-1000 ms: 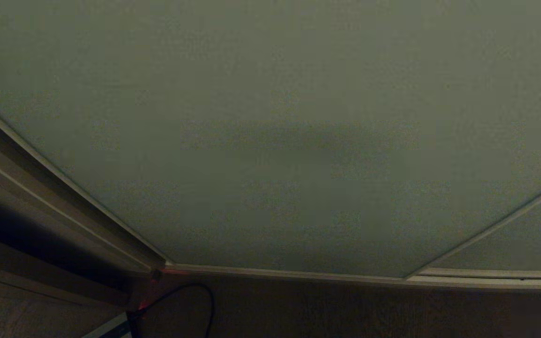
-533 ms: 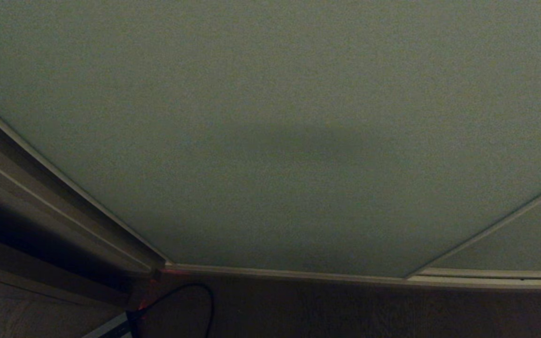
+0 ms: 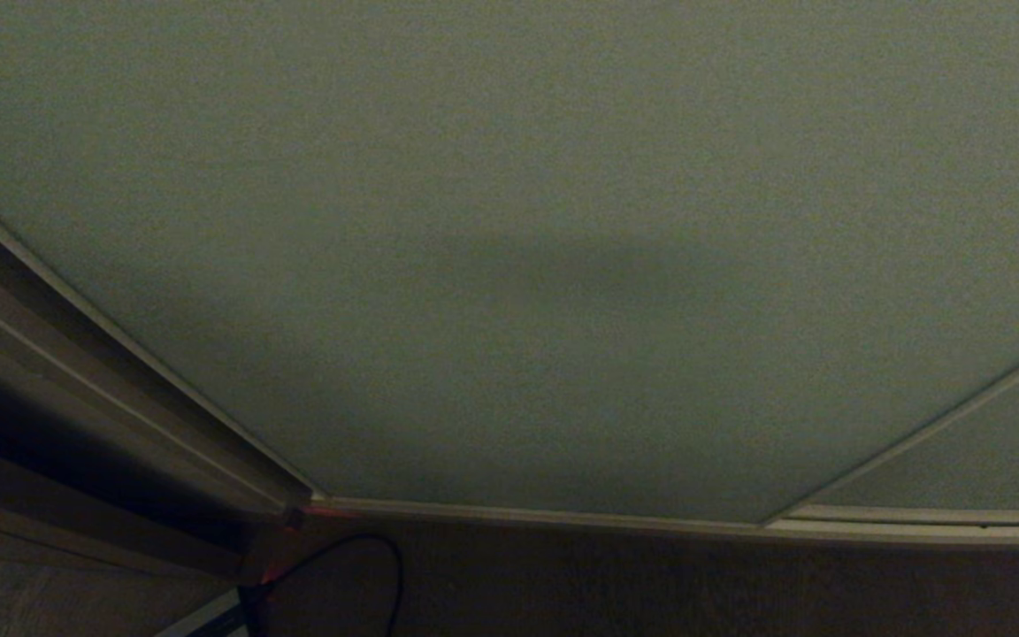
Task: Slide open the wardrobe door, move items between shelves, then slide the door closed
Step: Open the door
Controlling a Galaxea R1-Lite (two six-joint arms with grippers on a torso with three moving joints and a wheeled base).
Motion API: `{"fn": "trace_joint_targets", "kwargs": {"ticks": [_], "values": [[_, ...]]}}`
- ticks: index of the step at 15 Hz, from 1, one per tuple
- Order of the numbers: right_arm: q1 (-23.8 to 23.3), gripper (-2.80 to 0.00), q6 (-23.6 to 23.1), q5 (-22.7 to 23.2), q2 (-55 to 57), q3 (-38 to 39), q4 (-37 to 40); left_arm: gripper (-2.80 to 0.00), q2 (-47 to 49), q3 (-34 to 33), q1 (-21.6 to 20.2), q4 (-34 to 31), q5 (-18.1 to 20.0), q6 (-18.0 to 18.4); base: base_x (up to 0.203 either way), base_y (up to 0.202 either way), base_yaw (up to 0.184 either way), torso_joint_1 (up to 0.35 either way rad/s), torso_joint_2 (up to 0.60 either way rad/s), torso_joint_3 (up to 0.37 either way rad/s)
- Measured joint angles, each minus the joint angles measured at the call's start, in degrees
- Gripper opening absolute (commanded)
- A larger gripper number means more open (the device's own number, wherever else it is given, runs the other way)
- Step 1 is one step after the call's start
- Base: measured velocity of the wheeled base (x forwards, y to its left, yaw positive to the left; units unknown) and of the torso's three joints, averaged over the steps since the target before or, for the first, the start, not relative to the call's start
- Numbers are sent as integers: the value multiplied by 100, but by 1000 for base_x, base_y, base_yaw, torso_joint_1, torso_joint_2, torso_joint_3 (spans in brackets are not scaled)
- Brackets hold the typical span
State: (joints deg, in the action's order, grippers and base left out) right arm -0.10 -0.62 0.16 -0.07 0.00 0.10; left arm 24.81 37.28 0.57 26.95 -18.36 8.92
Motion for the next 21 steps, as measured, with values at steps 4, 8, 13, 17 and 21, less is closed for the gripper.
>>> {"fn": "trace_joint_targets", "kwargs": {"ticks": [4, 8, 13, 17, 21], "values": [[0, -280, 2, 0, 0, 0, 0, -280, 1137, 938, -2, 1171, -743, 107, 0, 0, 0, 0, 0, 0], [0, -280, 2, -2, 0, 0, 0, -280, 1733, 1191, -5, 1268, -1127, 157, 0, 0, 0, 0, 0, 0], [0, -280, 2, 0, 0, 0, 0, -280, 2352, 1568, 2, 1224, -1271, 107, 0, 0, 0, 0, 0, 0], [0, -280, 4, 1, 0, 0, 0, -280, 2776, 2142, -12, 1157, -1259, 109, 0, 0, 0, 0, 0, 0], [0, -280, 5, 0, 0, 0, 0, -280, 3232, 2583, -620, 1032, -832, -111, 0, 0, 0, 0, 0, 0]]}}
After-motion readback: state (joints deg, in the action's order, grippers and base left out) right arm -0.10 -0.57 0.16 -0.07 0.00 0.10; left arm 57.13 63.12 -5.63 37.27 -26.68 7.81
